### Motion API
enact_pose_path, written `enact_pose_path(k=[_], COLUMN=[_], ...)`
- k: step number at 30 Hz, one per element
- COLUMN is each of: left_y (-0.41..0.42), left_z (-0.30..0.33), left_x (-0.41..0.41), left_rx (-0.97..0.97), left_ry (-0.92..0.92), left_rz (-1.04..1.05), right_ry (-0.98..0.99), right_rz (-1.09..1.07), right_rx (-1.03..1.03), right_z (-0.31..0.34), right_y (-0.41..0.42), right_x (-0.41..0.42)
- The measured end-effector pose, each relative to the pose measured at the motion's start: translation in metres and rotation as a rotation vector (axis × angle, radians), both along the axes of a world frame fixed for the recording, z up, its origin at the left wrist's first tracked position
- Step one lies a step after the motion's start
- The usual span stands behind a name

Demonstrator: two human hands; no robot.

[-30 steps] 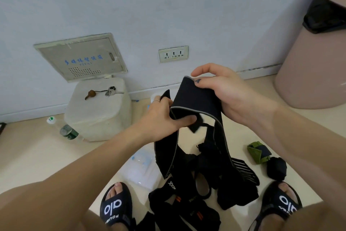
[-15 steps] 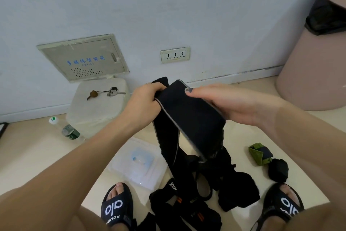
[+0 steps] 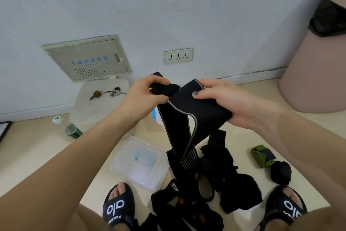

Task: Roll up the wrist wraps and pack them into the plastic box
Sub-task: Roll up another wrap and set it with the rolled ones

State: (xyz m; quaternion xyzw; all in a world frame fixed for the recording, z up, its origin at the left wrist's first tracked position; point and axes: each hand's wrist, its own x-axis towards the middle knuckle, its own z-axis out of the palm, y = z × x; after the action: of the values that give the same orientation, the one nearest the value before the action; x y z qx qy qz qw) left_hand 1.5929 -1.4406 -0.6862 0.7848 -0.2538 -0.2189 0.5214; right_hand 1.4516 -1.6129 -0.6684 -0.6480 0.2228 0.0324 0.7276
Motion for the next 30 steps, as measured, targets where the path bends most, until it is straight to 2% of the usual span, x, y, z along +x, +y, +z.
enact_pose_path(k=[3,15,24,30], left_y=[0.003,0.007,0.002,0.000], left_z=[0.002,0.009,0.008,0.013], left_x=[0.005,0.005,0.001,-0.001], left_rx=[-0.091,-0.159,-0.191,-0.190], left_ry=[0.004,-0.075,-0.174,-0.150], left_rz=[0.034,0.112,0.067,0.119], right_ry=[-0.035,-0.010,0.009,0.028], right_rz=[0.027,0.118,0.048,0.094], right_rx=[0.047,0.144,0.063,-0.003], right_z=[0.000,-0.003,-0.006,-0.002], right_y=[-0.003,-0.002,0.005,0.008], right_x=[-0.001,-0.004,-0.004,-0.005])
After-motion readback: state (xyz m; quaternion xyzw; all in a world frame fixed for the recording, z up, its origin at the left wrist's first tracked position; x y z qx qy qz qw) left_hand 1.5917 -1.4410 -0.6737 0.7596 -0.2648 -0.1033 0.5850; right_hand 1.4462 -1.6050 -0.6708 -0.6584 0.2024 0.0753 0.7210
